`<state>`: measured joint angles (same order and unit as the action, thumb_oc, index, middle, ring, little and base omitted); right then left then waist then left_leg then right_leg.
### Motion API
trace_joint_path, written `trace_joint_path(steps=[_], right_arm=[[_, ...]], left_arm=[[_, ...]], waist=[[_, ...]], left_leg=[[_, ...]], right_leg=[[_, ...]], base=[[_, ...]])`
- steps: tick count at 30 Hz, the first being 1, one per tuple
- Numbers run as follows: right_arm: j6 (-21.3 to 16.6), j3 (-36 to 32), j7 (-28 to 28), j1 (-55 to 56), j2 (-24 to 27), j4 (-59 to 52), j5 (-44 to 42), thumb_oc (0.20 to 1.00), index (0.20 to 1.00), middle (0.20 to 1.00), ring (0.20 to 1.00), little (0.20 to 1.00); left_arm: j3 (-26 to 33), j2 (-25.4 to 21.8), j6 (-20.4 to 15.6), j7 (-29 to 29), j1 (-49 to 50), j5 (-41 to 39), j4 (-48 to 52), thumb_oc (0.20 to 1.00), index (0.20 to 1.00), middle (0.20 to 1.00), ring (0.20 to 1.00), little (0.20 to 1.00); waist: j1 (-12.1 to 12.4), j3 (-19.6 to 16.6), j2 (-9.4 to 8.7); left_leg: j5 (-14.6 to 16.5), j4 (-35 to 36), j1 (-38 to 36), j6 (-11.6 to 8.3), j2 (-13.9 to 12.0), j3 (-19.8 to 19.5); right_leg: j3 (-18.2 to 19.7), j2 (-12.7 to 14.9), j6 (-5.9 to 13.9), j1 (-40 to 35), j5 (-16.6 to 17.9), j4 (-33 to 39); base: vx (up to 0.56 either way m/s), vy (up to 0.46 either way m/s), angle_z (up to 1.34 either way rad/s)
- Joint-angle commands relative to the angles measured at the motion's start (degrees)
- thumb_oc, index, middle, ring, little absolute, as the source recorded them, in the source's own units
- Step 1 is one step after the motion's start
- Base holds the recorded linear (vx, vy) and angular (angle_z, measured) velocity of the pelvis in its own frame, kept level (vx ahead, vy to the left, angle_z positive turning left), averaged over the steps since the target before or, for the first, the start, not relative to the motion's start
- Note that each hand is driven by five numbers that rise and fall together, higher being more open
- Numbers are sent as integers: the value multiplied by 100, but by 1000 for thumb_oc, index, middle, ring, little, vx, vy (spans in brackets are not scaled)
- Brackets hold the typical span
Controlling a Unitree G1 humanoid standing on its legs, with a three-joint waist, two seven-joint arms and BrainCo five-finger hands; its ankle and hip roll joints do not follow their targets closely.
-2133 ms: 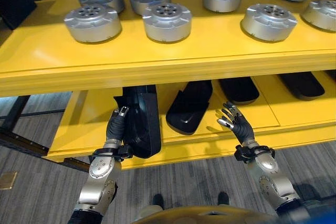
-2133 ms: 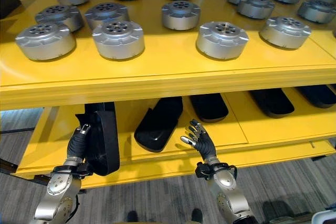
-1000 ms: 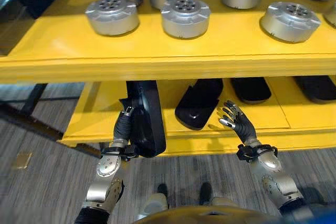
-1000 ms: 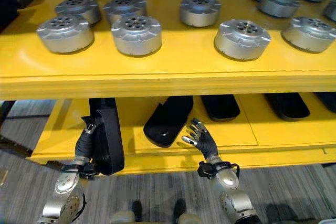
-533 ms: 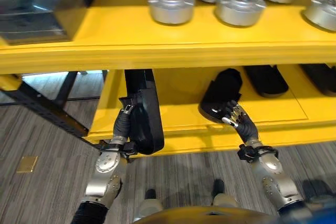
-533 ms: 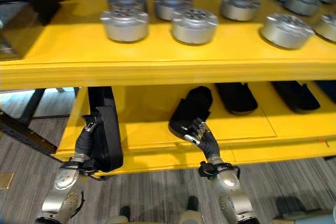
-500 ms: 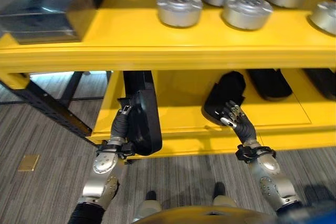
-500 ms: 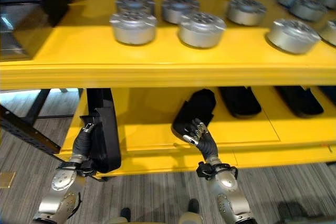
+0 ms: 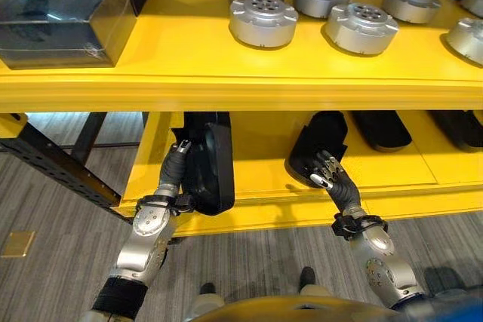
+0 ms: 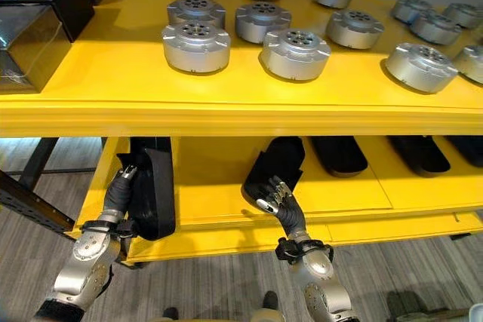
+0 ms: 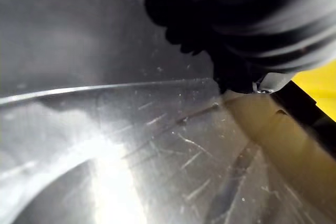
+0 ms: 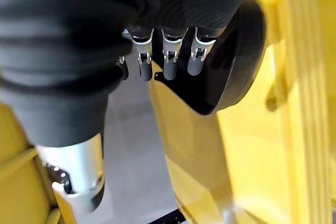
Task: Move parts from the plastic box to the shelf.
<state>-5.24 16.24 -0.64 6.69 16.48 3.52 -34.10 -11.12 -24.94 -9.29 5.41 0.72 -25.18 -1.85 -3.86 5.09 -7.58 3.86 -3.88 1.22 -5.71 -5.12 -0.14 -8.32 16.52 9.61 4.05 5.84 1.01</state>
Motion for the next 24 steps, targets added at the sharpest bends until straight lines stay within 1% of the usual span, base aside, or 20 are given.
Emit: trace_joint_path(steps=[1,4,7,10,11,17,22,23,24], right_arm=[[-193,-49,10,-275,242,-459,-85,1000,1000,1000,1000,1000],[-226,14,-4,-401,277,-480,-113,1000,1000,1000,1000,1000],[-279,65,-32,-516,317,-515,-175,1000,1000,1000,1000,1000],[-315,111,-51,-602,370,-541,-215,1000,1000,1000,1000,1000],[-341,137,-3,-607,419,-623,-242,1000,1000,1000,1000,1000],[-382,206,75,-602,479,-734,-324,1000,1000,1000,1000,1000],[-389,283,128,-601,526,-785,-365,1000,1000,1000,1000,1000],[-390,281,128,-603,526,-785,-365,1000,1000,1000,1000,1000],[-388,299,134,-601,557,-796,-368,1000,1000,1000,1000,1000]], left_arm=[[215,112,-344,252,-627,113,131,200,200,200,200,200],[225,126,-430,538,-1145,154,-181,200,200,200,200,200],[244,145,-539,865,-1711,166,-513,200,200,200,200,200],[280,69,-593,1197,-2230,292,-803,200,200,200,200,200],[365,-7,-634,1429,-2490,474,-941,200,200,200,200,200],[516,-107,-713,1829,-2990,477,-1406,200,200,200,200,200],[588,-362,-692,2081,-3499,435,-1943,200,200,200,200,200],[584,-363,-697,2080,-3507,432,-1953,200,200,200,200,200],[603,-491,-671,2149,-3680,436,-2141,200,200,200,200,200]], waist=[[66,326,141],[-5,535,132],[-88,670,140],[-168,774,165],[-209,805,182],[-285,883,205],[-340,911,212],[-330,926,216],[-348,943,217]], left_leg=[[196,-542,419,255,-118,302],[195,-838,763,212,-164,277],[178,-1137,1198,172,-212,217],[129,-1266,1501,158,-213,183],[108,-1322,1691,146,-224,139],[98,-1592,2193,124,-220,65],[96,-1729,2488,127,-203,26],[134,-1766,2485,122,-216,25],[147,-1854,2591,117,-218,6]], right_leg=[[-27,257,167,-221,-394,-677],[36,254,153,107,-425,-931],[66,249,117,491,-443,-1137],[95,244,104,783,-426,-1271],[111,242,102,956,-440,-1340],[154,249,66,1404,-493,-1585],[188,251,56,1693,-497,-1726],[193,241,55,1688,-525,-1754],[206,227,49,1781,-548,-1828]], base=[[-99,-16,-8],[-149,-11,-14],[-155,-9,0],[-144,1,2],[-134,-1,-7],[-85,1,0],[-51,4,3],[-32,-1,-2],[-38,0,-2]])
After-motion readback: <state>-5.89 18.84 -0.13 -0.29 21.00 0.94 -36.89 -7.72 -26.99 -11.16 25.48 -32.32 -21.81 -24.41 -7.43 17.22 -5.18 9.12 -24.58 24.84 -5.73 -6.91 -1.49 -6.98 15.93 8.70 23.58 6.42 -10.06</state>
